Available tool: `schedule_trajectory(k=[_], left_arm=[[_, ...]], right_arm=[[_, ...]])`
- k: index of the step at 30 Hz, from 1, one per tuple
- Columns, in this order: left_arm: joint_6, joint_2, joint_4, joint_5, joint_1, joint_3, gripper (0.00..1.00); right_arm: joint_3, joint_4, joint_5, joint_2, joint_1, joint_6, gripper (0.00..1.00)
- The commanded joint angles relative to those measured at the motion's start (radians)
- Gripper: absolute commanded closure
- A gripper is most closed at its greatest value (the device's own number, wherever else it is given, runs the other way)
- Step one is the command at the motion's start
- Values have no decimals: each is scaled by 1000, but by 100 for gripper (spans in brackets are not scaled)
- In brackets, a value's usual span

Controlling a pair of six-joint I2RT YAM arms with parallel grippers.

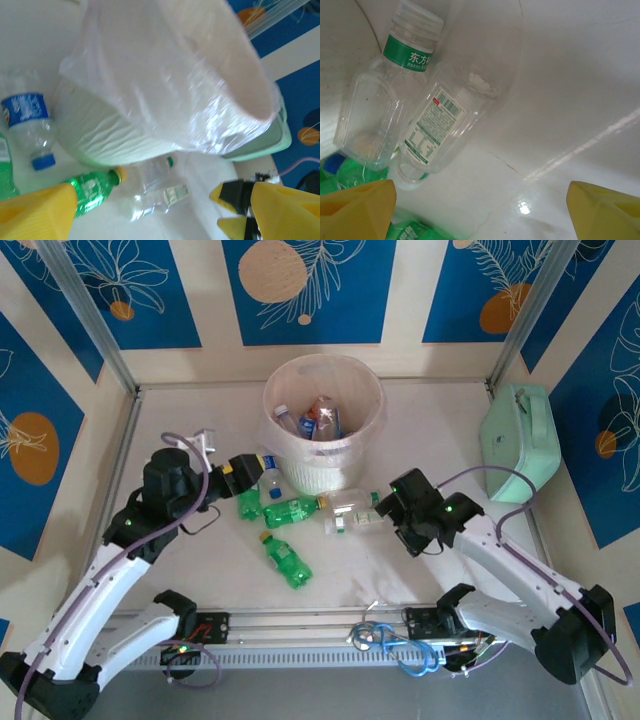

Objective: Put the plastic bottles in the bin

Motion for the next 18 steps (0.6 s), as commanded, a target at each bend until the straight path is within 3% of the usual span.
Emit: schedule_trajectory(k=[1, 18], left_arm=[[-52, -31, 10, 60, 2, -48, 11], [-111, -50, 79, 155, 2, -159, 15]], right_arm=[[-7, 88, -65, 53, -20, 68, 11], [0, 242, -116, 358, -96, 124, 11]])
